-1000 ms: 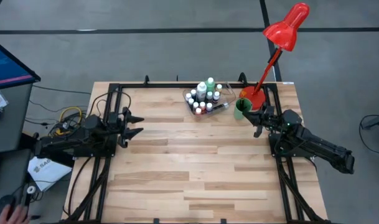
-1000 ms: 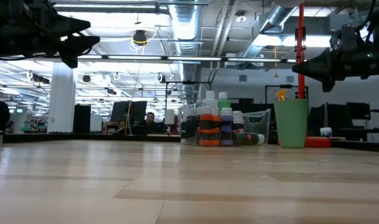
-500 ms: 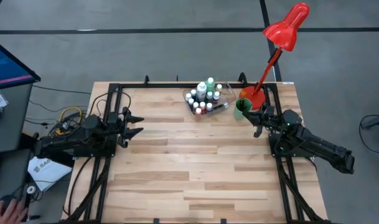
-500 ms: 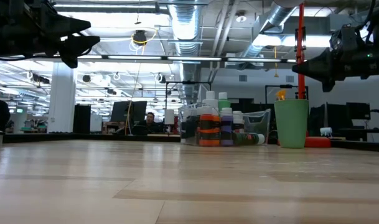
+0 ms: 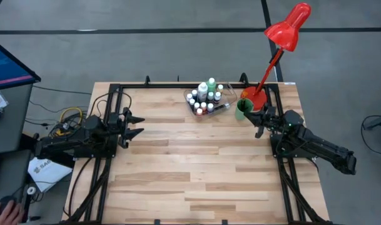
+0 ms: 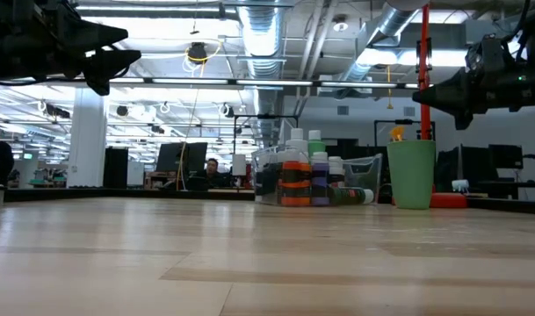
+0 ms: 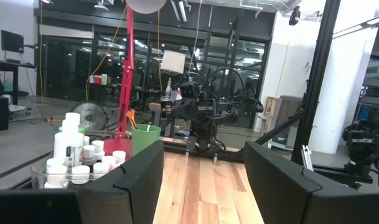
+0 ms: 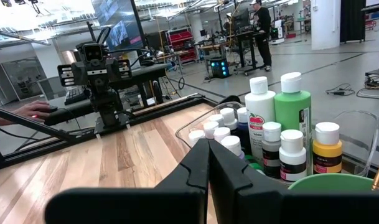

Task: Pick & Place Paint Supplies
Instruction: Return to Home Position

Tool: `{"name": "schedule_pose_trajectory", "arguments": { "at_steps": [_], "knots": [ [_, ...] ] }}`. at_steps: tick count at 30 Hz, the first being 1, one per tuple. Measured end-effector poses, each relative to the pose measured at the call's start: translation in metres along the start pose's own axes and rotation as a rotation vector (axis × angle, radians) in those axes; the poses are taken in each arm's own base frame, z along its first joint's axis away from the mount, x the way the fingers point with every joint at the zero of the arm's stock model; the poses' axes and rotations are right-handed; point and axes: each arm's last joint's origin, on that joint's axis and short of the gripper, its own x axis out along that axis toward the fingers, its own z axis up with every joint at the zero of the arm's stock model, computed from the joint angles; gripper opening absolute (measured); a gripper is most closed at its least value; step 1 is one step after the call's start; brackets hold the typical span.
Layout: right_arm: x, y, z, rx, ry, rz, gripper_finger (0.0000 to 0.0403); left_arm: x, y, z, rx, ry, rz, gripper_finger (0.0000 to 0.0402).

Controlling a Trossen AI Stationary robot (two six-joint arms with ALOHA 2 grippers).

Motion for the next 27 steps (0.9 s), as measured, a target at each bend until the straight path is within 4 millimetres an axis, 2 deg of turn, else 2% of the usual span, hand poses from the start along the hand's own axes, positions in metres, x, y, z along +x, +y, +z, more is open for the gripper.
{"name": "schedule_pose_trajectory", "arguments": {
  "at_steps": [27],
  "knots": [
    [0.0,0.0,0.0,0.0,0.0,0.0,0.0,0.0,-0.0002,0.0015,0.002,-0.016,-0.003,0.0209]
  ]
}}
